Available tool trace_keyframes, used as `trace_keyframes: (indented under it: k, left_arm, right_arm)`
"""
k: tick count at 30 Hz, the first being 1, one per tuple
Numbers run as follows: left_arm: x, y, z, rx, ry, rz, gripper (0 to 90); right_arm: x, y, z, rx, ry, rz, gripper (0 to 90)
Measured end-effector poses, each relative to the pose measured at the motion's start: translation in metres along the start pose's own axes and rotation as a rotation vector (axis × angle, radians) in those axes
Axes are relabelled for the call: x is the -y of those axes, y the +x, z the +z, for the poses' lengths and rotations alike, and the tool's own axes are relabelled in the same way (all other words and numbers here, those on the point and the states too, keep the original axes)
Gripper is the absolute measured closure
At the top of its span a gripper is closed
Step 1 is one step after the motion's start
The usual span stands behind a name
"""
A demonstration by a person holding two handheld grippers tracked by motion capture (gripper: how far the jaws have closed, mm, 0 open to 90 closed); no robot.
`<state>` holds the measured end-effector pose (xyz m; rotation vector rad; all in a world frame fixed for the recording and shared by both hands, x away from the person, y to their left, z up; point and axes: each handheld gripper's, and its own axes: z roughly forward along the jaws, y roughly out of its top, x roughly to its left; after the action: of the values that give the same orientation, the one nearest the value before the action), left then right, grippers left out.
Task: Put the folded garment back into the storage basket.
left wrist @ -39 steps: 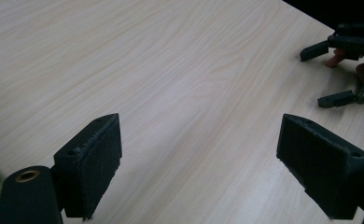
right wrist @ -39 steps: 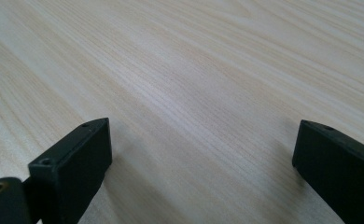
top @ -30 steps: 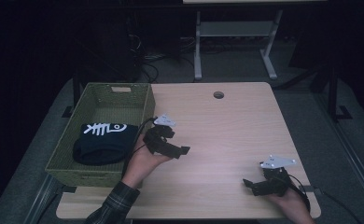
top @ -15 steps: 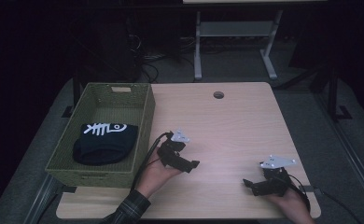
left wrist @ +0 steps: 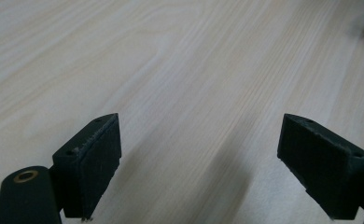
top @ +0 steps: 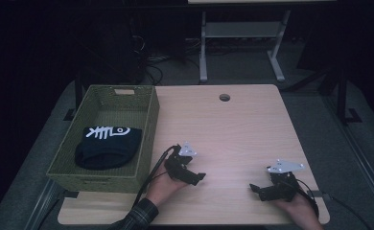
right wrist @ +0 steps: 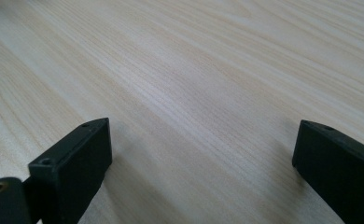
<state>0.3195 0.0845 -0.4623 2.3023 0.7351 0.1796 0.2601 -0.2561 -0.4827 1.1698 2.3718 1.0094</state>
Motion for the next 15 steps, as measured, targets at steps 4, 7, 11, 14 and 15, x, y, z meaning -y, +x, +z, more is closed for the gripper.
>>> trace_keyframes:
  k: [4, 7, 11, 14, 15]
  left_arm:
    - [0.005, 0.000, 0.004, -0.002, 0.006, -0.001, 12.6]
    - [0.007, -0.003, 0.006, -0.023, -0.009, 0.009, 12.8]
    - [0.012, -0.006, 0.009, -0.059, -0.048, 0.047, 12.6]
    - [0.015, -0.007, 0.009, -0.062, -0.073, 0.044, 12.7]
    - [0.015, -0.007, 0.009, -0.062, -0.073, 0.044, 12.7]
  right_arm:
    - [0.000, 0.000, 0.000, 0.000, 0.000, -0.001, 4.2]
    - [0.000, 0.000, 0.000, 0.000, -0.001, -0.001, 4.2]
    - [0.000, 0.000, 0.000, 0.000, -0.001, 0.000, 4.2]
    - [0.000, 0.000, 0.000, 0.000, -0.001, -0.001, 4.2]
    - [0.000, 0.000, 0.000, 0.000, -0.001, 0.000, 4.2]
